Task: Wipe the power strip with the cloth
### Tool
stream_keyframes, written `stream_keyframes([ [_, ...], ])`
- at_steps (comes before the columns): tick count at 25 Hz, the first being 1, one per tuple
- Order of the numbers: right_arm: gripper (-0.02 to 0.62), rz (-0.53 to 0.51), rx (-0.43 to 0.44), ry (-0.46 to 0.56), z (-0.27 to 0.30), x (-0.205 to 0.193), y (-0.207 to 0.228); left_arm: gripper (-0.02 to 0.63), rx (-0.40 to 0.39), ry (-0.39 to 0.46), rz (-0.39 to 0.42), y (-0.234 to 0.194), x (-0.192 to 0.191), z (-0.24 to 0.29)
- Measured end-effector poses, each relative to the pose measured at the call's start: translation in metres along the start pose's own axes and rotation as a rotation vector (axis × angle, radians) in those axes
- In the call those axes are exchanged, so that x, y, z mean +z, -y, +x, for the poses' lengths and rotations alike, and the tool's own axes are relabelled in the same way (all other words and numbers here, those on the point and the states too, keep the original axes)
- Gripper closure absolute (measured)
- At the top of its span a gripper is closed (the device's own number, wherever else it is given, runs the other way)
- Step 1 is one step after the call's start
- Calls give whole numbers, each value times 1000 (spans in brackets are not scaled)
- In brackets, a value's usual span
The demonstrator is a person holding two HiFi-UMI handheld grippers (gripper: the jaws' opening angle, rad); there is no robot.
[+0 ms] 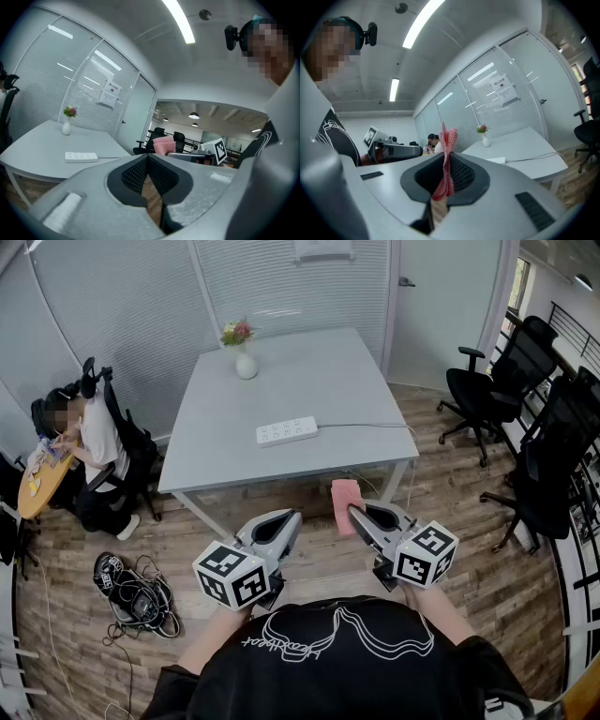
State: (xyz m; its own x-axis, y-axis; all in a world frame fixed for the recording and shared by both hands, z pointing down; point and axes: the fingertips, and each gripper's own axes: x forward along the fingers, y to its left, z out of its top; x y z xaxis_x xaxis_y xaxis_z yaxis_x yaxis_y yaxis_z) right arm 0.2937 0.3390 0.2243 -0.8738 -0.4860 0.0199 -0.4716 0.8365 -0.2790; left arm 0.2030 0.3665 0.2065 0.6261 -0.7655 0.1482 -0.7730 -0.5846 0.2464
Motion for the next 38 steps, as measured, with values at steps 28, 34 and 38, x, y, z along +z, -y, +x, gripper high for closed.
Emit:
stream_keyframes([
  [28, 561, 113, -10, -75, 67, -20, 49, 592, 40, -7, -46, -73, 0, 26],
  [34, 563, 137, -77, -94, 101, -26, 85, 592, 12, -30, -71, -116, 0, 50],
  [38, 563, 143, -109, -121, 135, -26, 114, 592, 1, -58, -95, -154, 4, 71],
])
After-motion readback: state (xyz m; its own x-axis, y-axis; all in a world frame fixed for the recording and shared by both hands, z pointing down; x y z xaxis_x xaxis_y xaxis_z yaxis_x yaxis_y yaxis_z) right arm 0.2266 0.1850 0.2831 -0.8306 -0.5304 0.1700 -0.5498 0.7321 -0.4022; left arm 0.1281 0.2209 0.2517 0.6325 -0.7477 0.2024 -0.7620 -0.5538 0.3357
